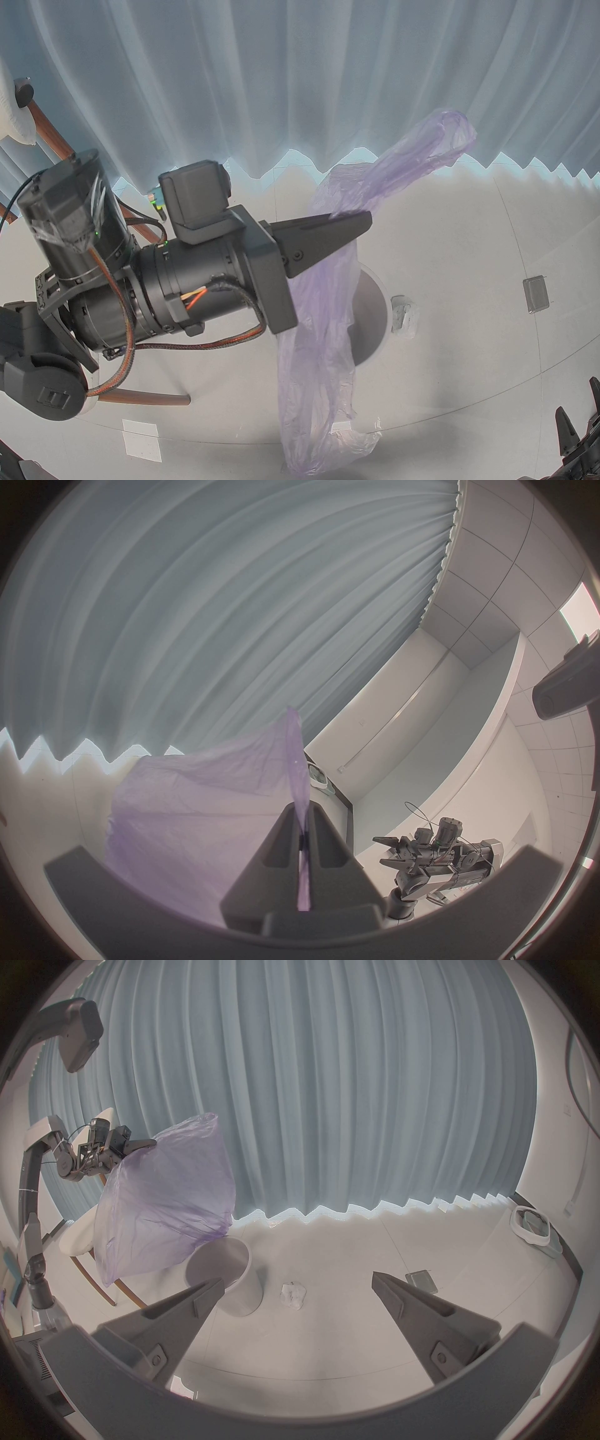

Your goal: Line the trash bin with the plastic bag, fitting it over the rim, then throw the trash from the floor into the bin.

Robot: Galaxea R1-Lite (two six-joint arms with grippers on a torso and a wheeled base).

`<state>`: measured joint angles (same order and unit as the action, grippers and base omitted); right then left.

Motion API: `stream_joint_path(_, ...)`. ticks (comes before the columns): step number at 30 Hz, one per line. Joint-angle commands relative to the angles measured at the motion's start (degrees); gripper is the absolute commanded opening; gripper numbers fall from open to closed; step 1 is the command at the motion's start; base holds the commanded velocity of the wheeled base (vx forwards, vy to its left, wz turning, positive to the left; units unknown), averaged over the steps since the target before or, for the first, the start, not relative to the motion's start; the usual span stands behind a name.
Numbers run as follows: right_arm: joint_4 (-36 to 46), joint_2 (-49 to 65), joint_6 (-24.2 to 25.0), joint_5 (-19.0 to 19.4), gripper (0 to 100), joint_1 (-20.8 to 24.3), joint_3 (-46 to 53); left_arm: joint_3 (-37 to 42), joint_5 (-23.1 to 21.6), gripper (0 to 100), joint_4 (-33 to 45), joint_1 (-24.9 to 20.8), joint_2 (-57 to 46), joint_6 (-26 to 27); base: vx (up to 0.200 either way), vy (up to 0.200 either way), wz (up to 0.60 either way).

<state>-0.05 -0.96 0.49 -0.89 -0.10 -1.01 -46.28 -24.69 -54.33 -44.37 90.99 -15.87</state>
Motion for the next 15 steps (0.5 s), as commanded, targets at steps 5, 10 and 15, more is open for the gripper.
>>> stream_joint_path(5, 0.0, 1.0, 0.0, 0.0, 100, 0.0, 1.0, 2.3, -0.1, 0, 0.0, -0.5, -1.8, 0.1, 0.000, 0.000, 0.00)
stream_joint_path(10, 0.0, 1.0, 0.0, 0.0, 100, 0.0, 1.0, 3.6, -0.2, 0, -0.9, -3.0, -2.5, 0.4, 0.000, 0.000, 0.00)
stream_joint_path(15, 0.0, 1.0, 0.0, 0.0, 100, 0.0, 1.0, 4.9, -0.8, 0, -0.3, -4.8, -4.9, 0.4, 0.000, 0.000, 0.00)
